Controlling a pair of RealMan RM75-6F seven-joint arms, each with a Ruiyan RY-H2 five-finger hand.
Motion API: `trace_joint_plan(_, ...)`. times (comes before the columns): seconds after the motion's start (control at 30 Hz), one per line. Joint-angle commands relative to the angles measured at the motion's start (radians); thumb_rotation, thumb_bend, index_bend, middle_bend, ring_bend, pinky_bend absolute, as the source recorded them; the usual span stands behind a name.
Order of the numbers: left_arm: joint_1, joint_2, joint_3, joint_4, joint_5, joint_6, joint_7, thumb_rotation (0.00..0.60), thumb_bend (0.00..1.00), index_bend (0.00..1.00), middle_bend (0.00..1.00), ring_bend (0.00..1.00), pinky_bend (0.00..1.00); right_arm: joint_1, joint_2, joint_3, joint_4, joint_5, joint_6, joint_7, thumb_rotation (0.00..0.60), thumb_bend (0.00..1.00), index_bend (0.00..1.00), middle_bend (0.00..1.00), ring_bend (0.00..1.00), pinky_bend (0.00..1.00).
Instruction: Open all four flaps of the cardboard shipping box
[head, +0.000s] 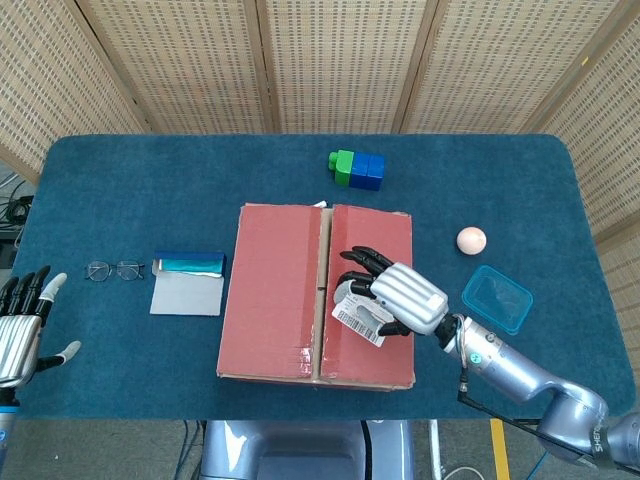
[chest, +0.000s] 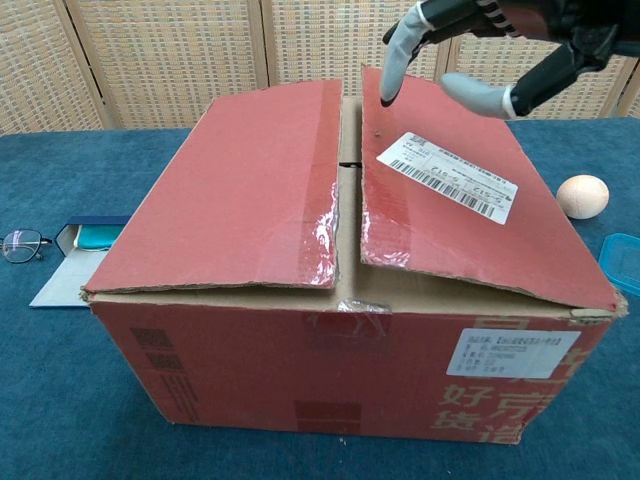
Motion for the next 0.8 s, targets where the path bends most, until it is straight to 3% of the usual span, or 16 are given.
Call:
trace_joint_plan(0.03, 0.001, -0.001, 0.001, 0.001, -0.002, -0.001, -0.002, 0.566, 0.09, 0.07, 0.0, 0.0, 0.0, 0.018, -0.014, -0.001, 0.007, 0.011, -0.019, -0.008, 0.6, 0.67, 0.36, 0.34, 0.07, 0.0)
trace_joint_plan(0.8, 0.002, 0.005, 0.005, 0.011, -0.021, -0.018, -0.031, 0.564, 0.09, 0.07, 0.0, 0.0, 0.0, 0.112, -0.093, 0.001, 0.064, 0.091, -0.088, -0.094, 0.6, 0.67, 0.38, 0.34, 0.07, 0.0)
